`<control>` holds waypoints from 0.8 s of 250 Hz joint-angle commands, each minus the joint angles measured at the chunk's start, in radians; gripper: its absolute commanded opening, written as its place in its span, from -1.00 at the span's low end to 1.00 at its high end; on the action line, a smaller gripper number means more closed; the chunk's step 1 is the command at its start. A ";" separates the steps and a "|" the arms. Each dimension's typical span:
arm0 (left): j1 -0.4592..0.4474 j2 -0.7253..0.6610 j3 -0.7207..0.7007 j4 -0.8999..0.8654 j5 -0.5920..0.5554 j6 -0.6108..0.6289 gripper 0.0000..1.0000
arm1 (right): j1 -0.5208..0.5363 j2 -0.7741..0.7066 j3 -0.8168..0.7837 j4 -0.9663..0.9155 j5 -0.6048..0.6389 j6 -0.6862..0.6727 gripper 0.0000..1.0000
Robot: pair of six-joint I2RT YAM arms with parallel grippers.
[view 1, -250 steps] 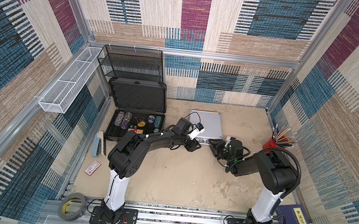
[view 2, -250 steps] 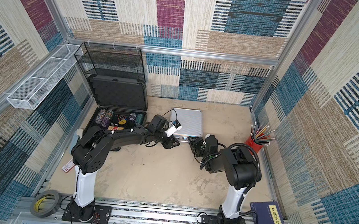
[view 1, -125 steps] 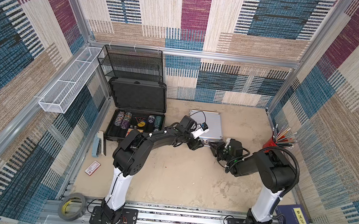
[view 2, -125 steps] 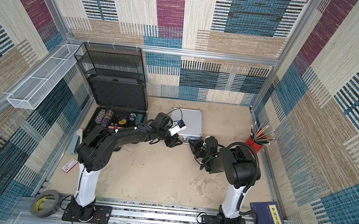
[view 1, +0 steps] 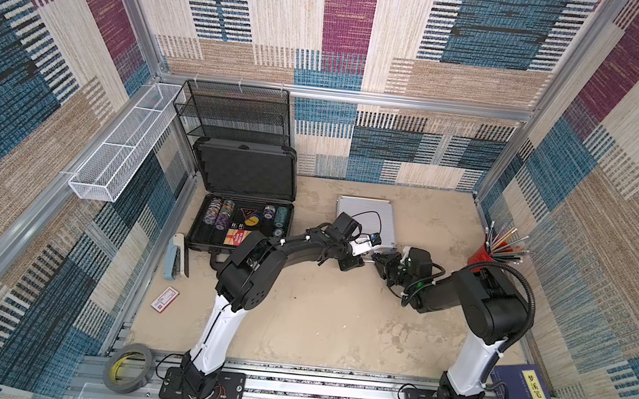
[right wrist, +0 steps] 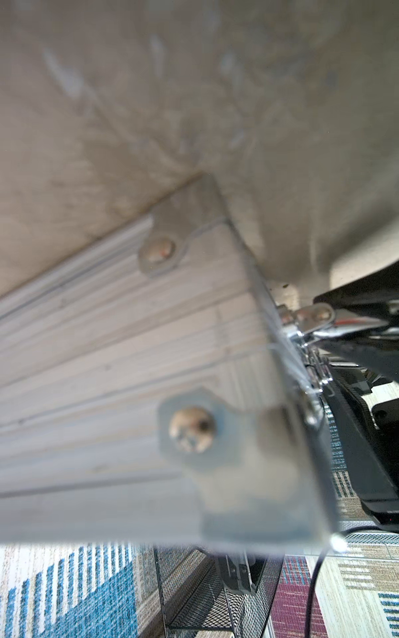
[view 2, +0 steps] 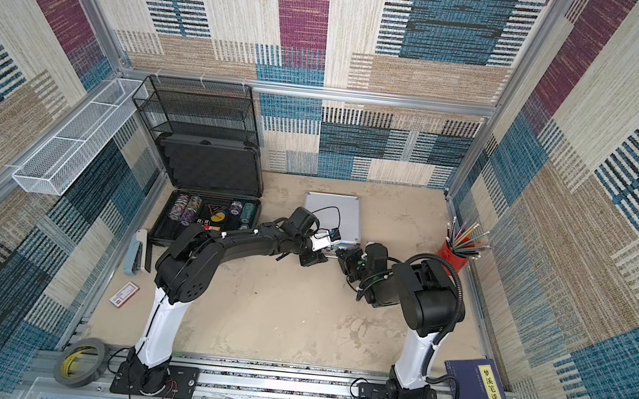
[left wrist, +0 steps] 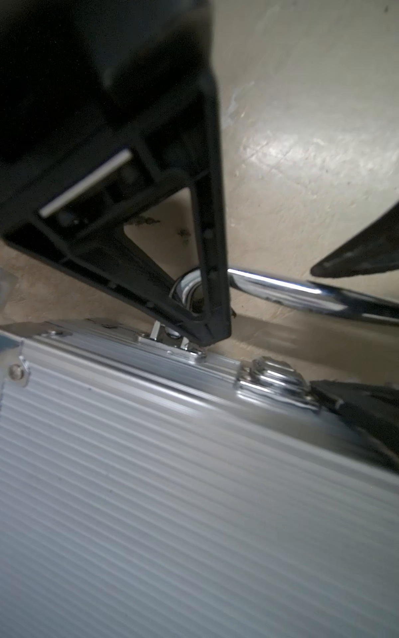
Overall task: Open the poker set cases
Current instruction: Pick up the poker set case from the center of the board.
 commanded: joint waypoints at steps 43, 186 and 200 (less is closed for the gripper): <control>-0.003 0.031 0.040 -0.078 -0.147 0.057 -0.37 | -0.012 -0.028 0.011 0.071 -0.017 -0.017 -0.69; -0.012 0.083 0.135 -0.277 -0.201 0.142 -0.78 | -0.023 -0.063 0.057 -0.017 -0.014 -0.080 -0.67; -0.014 0.090 0.147 -0.297 -0.210 0.149 -0.76 | -0.025 -0.065 0.060 -0.025 -0.010 -0.087 -0.67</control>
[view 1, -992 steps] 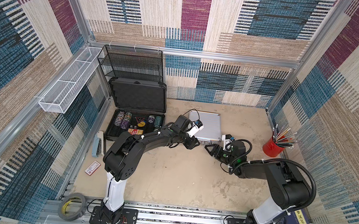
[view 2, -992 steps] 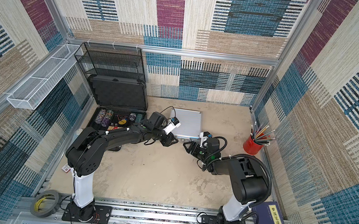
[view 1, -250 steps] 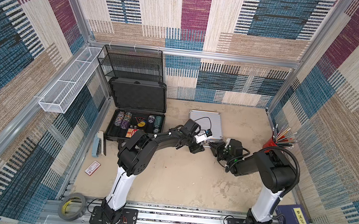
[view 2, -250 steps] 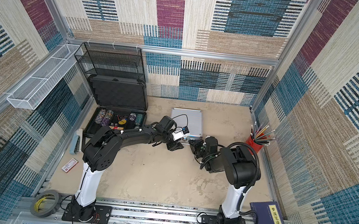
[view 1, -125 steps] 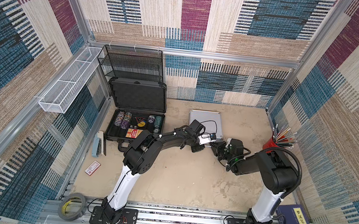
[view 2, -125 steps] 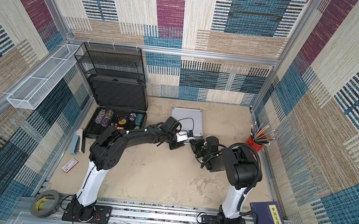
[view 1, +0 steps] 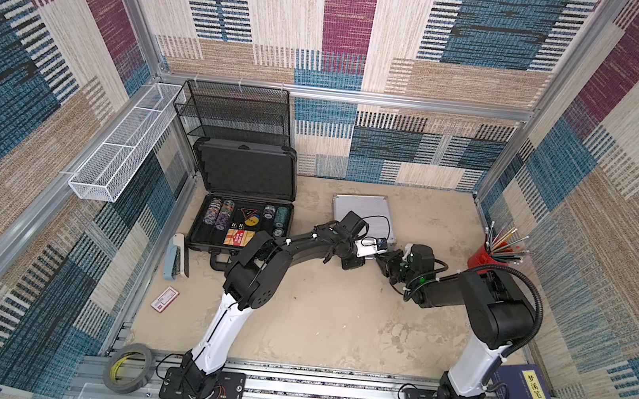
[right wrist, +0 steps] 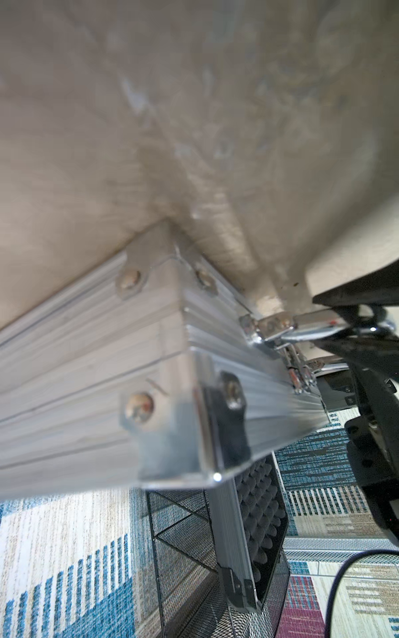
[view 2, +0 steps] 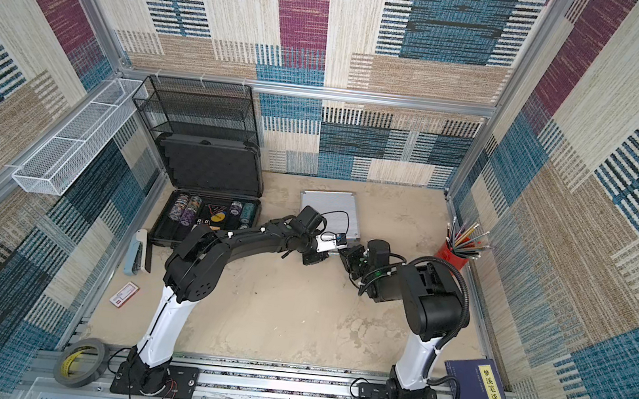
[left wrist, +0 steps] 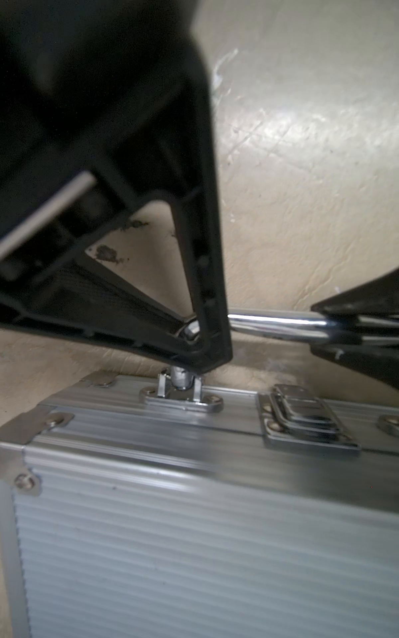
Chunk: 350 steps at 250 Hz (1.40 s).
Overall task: Open the poker set cases
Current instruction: Pick up the poker set case from the center of the board.
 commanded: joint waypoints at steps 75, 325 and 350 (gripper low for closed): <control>0.000 0.039 0.038 -0.201 -0.212 0.051 -0.66 | -0.005 0.000 0.012 0.144 -0.016 -0.014 -0.69; 0.027 0.050 0.457 -0.449 0.136 -0.140 -1.00 | -0.086 -0.093 -0.185 0.236 -0.131 -0.113 -0.05; 0.030 0.058 0.488 -0.455 0.180 -0.172 -1.00 | -0.086 -0.103 -0.197 0.268 -0.148 -0.095 0.15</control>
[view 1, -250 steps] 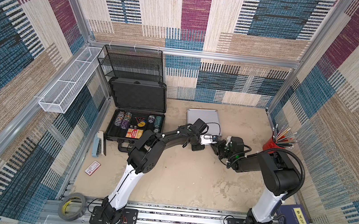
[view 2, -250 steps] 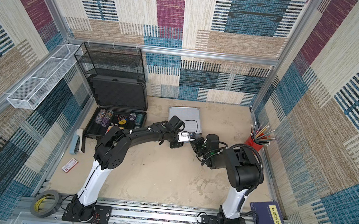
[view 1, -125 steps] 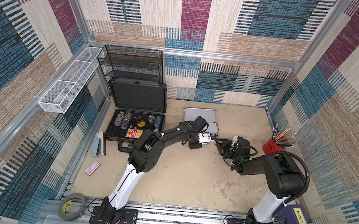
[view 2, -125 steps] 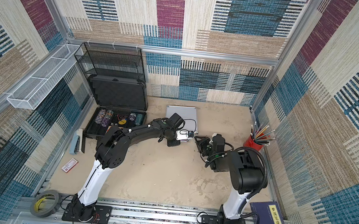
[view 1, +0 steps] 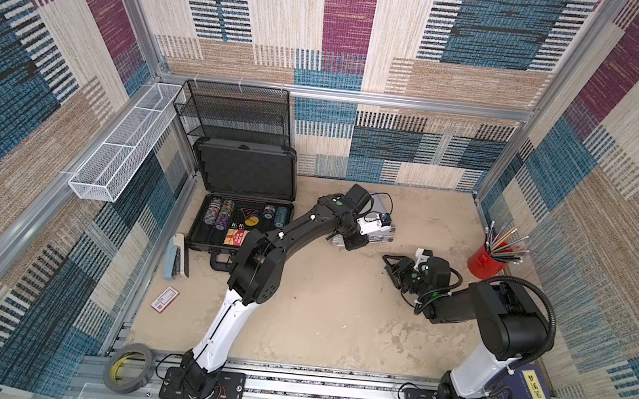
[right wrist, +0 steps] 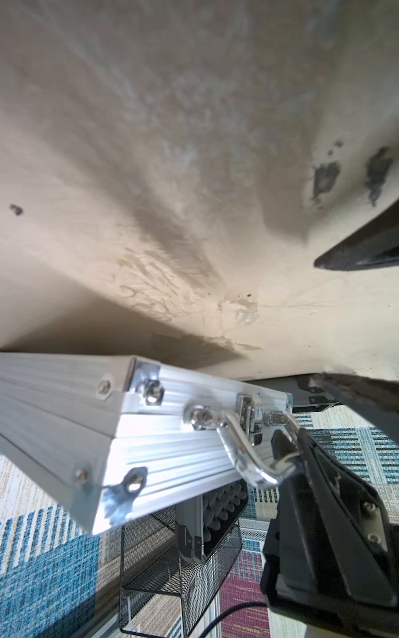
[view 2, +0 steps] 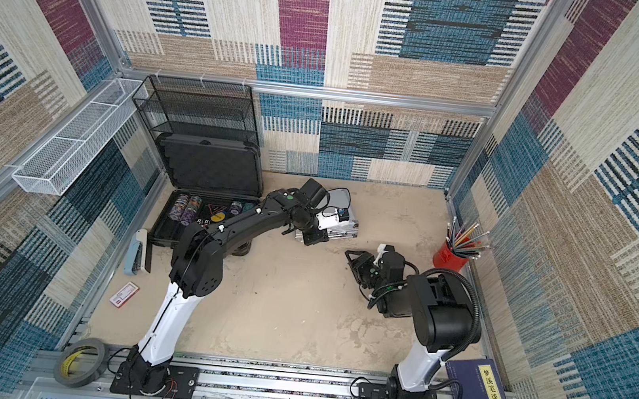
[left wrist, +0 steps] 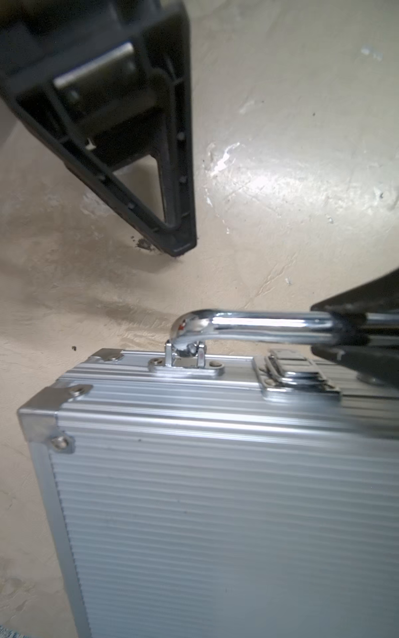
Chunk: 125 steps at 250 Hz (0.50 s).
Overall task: Open the poker set cases
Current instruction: Pick up the poker set case from the center of the board, then open the fastener on the poker set case.
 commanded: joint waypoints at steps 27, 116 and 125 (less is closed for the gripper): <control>0.003 0.011 0.077 0.011 0.171 -0.106 -1.00 | 0.008 -0.022 -0.022 0.137 -0.048 0.055 0.22; 0.009 0.016 0.130 0.008 0.277 -0.168 -1.00 | 0.038 0.012 -0.009 0.306 -0.048 0.203 0.35; 0.011 0.017 0.134 0.008 0.286 -0.173 -1.00 | 0.042 0.017 -0.005 0.317 -0.047 0.214 0.35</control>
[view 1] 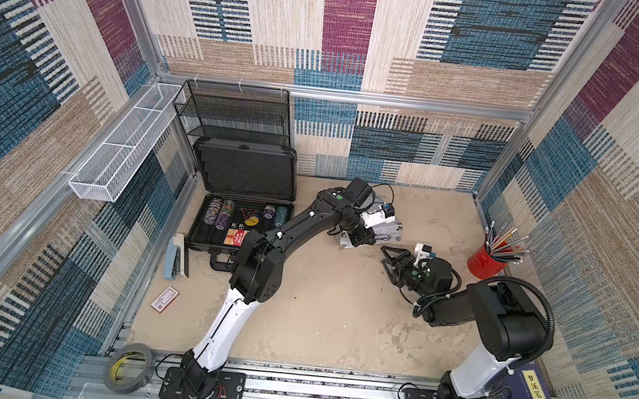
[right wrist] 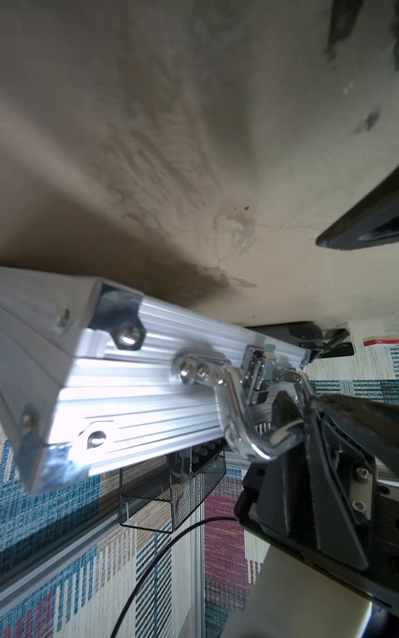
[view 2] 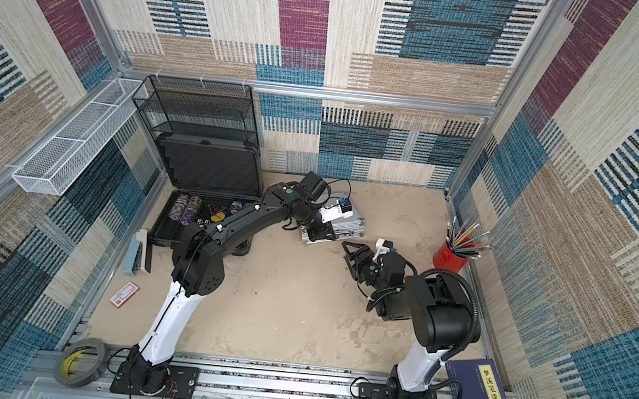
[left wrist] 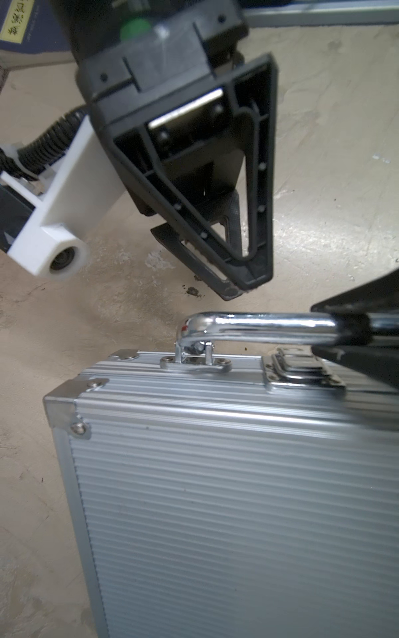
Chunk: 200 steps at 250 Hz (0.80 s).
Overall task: Open the poker set cases
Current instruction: Open the fastener on the poker set case.
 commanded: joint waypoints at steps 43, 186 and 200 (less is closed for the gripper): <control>0.003 -0.008 0.041 0.067 0.163 -0.057 -1.00 | 0.022 0.026 0.027 0.124 0.017 0.090 0.24; 0.000 -0.009 0.028 0.079 0.238 -0.095 -1.00 | 0.039 0.023 0.054 0.132 0.055 0.121 -0.08; 0.000 -0.008 0.026 0.078 0.244 -0.098 -1.00 | 0.042 0.021 0.055 0.132 0.061 0.122 -0.10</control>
